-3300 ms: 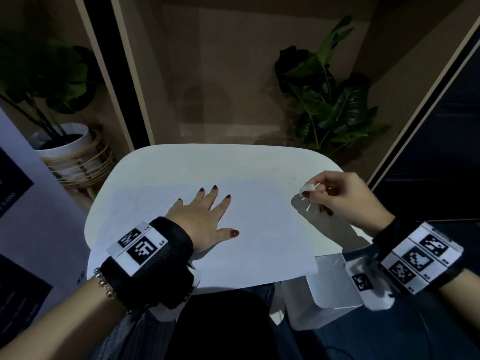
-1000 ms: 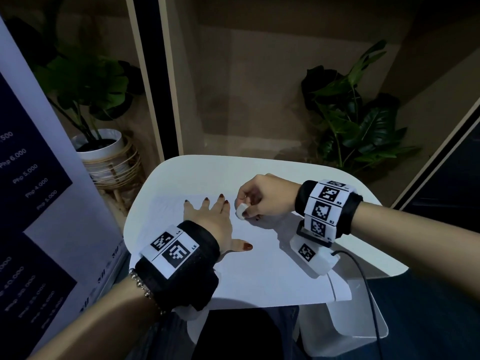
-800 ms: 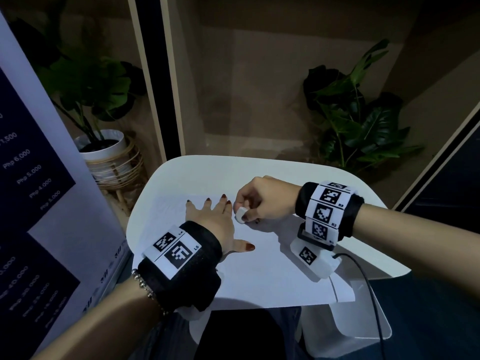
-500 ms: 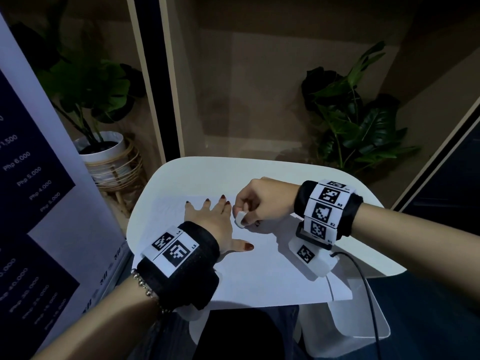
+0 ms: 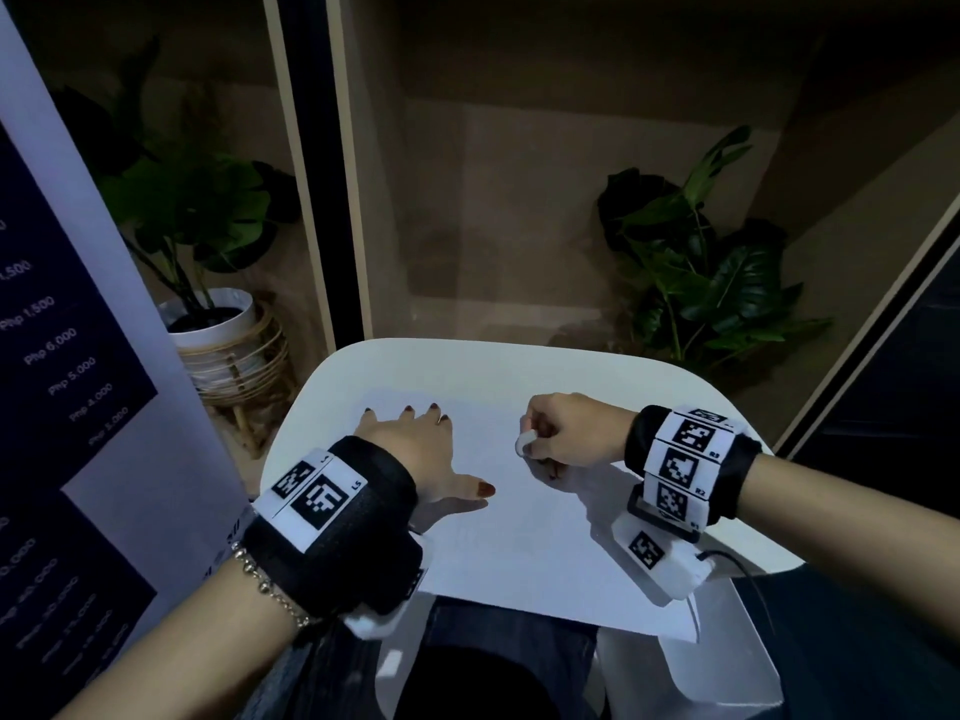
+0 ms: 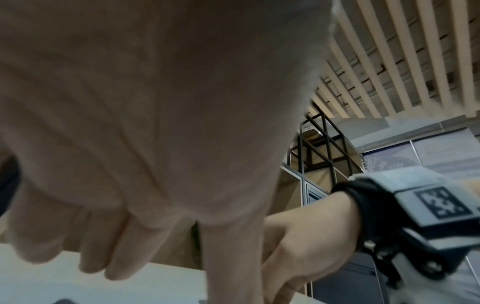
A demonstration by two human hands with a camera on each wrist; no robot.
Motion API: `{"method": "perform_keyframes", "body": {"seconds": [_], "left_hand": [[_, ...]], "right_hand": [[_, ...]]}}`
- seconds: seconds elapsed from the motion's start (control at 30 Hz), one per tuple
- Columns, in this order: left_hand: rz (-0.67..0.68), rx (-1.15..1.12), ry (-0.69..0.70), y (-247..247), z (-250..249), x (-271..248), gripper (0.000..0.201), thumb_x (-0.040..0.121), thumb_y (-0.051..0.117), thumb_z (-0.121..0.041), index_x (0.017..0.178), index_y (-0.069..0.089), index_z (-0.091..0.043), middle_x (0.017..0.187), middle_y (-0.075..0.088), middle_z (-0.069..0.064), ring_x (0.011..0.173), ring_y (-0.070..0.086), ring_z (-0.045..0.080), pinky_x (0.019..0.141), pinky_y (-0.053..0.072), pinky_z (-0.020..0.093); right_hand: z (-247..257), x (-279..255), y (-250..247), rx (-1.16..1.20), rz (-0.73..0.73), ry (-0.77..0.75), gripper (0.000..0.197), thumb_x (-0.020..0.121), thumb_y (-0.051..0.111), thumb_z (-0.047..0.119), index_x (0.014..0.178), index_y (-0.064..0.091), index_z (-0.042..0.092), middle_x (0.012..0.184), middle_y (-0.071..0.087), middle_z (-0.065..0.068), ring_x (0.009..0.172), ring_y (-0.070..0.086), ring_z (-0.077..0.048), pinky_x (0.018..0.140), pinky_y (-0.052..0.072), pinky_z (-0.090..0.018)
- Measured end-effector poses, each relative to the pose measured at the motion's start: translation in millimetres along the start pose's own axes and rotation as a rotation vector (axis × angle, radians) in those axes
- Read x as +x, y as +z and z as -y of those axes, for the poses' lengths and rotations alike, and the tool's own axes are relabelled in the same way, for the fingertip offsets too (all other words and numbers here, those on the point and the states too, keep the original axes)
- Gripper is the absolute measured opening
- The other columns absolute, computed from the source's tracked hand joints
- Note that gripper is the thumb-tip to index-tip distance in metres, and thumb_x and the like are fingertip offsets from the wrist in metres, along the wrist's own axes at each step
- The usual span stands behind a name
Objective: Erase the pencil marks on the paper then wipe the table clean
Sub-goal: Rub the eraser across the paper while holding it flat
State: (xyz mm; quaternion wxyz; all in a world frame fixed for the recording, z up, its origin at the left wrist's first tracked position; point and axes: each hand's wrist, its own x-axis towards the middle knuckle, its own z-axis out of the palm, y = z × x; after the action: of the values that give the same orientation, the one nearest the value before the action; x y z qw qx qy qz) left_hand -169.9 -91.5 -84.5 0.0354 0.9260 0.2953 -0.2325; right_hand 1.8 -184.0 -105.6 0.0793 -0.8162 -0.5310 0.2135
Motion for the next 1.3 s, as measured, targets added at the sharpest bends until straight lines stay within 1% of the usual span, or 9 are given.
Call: {"method": "perform_keyframes", "body": {"seconds": [0.1,0.2,0.33,0.43,0.63,0.77,0.9,1.13,1.3], "left_hand": [[-0.002,0.027,0.009,-2,2,-5,0.09,0.09,0.043,-0.07,0.156,0.015,-0.015,0.164,0.011,0.0,0.149,0.018,0.023,0.119,0.014,0.053],[0.037,0.054,0.001,1,8,-3,0.086,0.091,0.049,-0.065,0.156,0.018,-0.017,0.164,0.009,0.0,0.147,0.023,0.025,0.117,0.02,0.051],[0.108,0.065,0.023,11,14,8,0.101,0.087,0.055,-0.067,0.158,-0.003,-0.025,0.165,-0.009,0.002,0.15,0.016,0.028,0.115,0.029,0.047],[0.083,0.102,0.031,15,16,13,0.104,0.084,0.055,-0.071,0.156,-0.01,-0.032,0.164,-0.013,0.001,0.151,0.01,0.029,0.115,0.029,0.048],[0.077,0.109,0.076,16,15,15,0.096,0.085,0.054,-0.069,0.151,-0.011,-0.046,0.164,-0.013,0.008,0.149,0.012,0.036,0.115,0.022,0.052],[0.074,0.099,0.076,18,16,17,0.095,0.086,0.055,-0.068,0.151,-0.012,-0.049,0.163,-0.015,0.008,0.149,0.009,0.038,0.112,0.033,0.049],[0.071,0.104,0.069,18,15,17,0.095,0.085,0.053,-0.07,0.151,-0.011,-0.049,0.164,-0.014,0.007,0.15,0.009,0.037,0.11,0.035,0.047],[0.082,0.1,0.065,16,13,19,0.096,0.084,0.055,-0.069,0.15,-0.012,-0.05,0.164,-0.014,0.008,0.146,0.022,0.039,0.107,0.039,0.045],[0.064,0.1,0.071,19,14,21,0.097,0.083,0.056,-0.07,0.151,-0.01,-0.05,0.164,-0.012,0.01,0.146,0.018,0.041,0.11,0.037,0.047]], "right_hand": [[-4,-3,-2,0.009,-0.037,0.045,0.026,0.098,0.056,0.021,0.11,0.063,-0.001,0.107,0.068,-0.013,0.101,0.061,-0.027,0.083,0.048,-0.034],[-13,-4,-2,0.046,-0.058,0.087,0.023,0.097,0.057,0.022,0.105,0.062,0.001,0.108,0.069,-0.014,0.103,0.062,-0.028,0.085,0.049,-0.035],[-20,-4,3,0.072,-0.09,0.064,0.016,0.095,0.062,0.026,0.1,0.057,0.012,0.1,0.068,-0.006,0.096,0.062,-0.024,0.082,0.05,-0.034],[-11,-12,9,0.046,-0.136,-0.054,0.01,0.091,0.066,0.023,0.095,0.058,0.019,0.089,0.065,0.002,0.086,0.059,-0.017,0.067,0.044,-0.022],[17,-23,22,0.019,0.007,-0.359,0.011,0.085,0.07,0.025,0.095,0.066,0.023,0.086,0.069,0.007,0.079,0.061,-0.009,0.075,0.049,-0.024],[10,-3,12,-0.078,-0.134,-0.238,0.014,0.089,0.067,0.027,0.1,0.068,0.019,0.088,0.07,0.0,0.085,0.062,-0.017,0.077,0.051,-0.031],[6,11,6,-0.123,-0.213,-0.126,0.017,0.091,0.066,0.026,0.102,0.07,0.014,0.092,0.071,-0.004,0.085,0.059,-0.019,0.071,0.044,-0.026],[23,-10,9,-0.006,0.157,-0.349,0.009,0.082,0.076,0.024,0.09,0.07,0.024,0.077,0.07,0.006,0.067,0.059,-0.003,0.069,0.048,-0.017],[9,11,-6,-0.201,-0.159,-0.232,0.006,0.084,0.069,0.021,0.084,0.064,0.017,0.069,0.058,0.01,0.073,0.055,-0.016,0.067,0.039,-0.025]]}}
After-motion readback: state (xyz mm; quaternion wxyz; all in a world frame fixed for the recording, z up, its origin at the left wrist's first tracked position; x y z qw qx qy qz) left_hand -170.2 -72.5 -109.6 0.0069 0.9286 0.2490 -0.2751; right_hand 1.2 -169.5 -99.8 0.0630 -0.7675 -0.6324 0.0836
